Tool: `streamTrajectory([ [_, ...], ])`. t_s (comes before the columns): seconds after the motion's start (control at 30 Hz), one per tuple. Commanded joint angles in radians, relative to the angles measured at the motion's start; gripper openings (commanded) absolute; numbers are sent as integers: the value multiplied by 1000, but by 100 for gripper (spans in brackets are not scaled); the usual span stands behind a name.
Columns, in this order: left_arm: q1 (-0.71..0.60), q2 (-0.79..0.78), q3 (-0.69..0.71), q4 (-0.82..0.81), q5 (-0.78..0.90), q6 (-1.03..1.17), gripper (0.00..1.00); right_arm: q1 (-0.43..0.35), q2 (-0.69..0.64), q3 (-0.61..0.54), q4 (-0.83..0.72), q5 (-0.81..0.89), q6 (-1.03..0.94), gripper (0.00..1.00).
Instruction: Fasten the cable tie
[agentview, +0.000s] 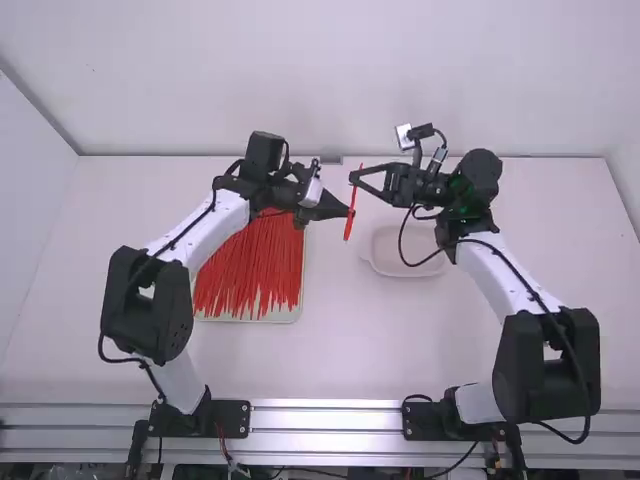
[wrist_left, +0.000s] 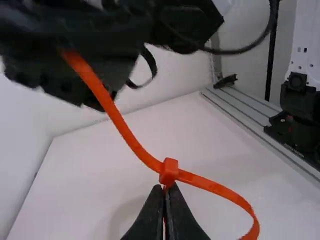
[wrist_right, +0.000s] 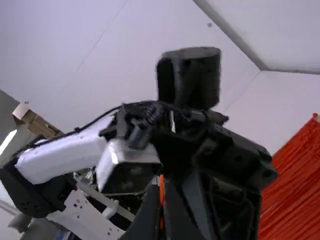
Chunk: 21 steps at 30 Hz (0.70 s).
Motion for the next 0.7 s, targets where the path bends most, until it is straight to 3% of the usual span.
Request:
streamTrajectory([
  [0.0, -3, 12, -65, -3, -59, 37, 2, -3, -19, 102, 21, 18, 23, 0],
  [0.3, -5, 12, -127, 35, -58, 33, 2, -7, -19, 219, -31, 15, 40, 0],
  [0.6, 8, 12, -127, 43, -23, 32, 2, -16, -18, 230, -32, -42, 31, 0],
  [0.67, 14, 12, -127, 58, -24, 6, 2, -16, -18, 229, -32, -52, 32, 12],
])
